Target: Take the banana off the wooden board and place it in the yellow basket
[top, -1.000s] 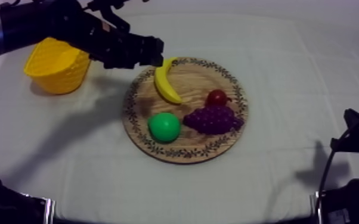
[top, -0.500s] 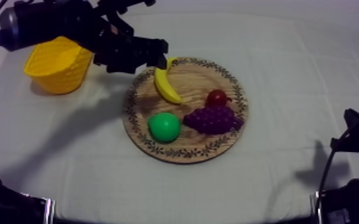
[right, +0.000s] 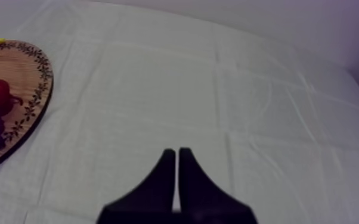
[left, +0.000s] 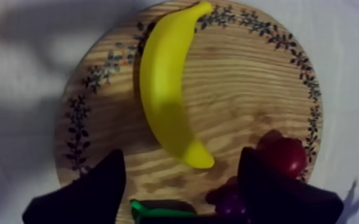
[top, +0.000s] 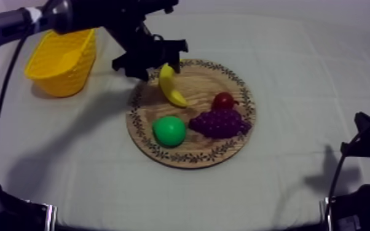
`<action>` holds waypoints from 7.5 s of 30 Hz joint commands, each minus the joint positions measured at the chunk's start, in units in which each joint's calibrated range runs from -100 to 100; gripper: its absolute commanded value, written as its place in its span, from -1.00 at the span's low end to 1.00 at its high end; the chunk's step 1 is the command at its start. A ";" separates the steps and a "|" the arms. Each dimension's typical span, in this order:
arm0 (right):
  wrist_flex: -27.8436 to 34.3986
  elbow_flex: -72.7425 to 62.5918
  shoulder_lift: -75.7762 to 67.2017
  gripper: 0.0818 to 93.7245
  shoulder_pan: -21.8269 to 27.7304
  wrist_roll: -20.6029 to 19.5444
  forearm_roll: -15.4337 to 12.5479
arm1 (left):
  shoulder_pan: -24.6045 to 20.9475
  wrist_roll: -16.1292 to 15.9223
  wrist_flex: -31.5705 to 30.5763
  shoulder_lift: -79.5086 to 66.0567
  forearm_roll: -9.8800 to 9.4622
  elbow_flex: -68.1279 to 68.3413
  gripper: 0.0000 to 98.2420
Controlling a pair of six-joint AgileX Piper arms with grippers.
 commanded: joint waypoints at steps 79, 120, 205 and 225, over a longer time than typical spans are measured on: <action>0.02 -0.03 -0.02 -0.99 0.01 0.00 0.01 | -26.43 -1.73 29.26 -9.09 -11.80 -9.92 -0.70; 0.02 -0.03 -0.02 -0.99 0.01 0.00 0.01 | -27.72 -7.19 16.39 6.54 -8.38 -11.29 -0.03; 0.02 -0.03 -0.02 -0.99 0.02 0.01 0.01 | -21.94 -10.58 -31.83 -128.89 -8.63 99.55 -1.00; 0.02 -0.03 -0.02 -0.99 0.01 0.00 0.01 | -21.80 -10.52 -32.38 -128.92 -8.67 99.70 -1.00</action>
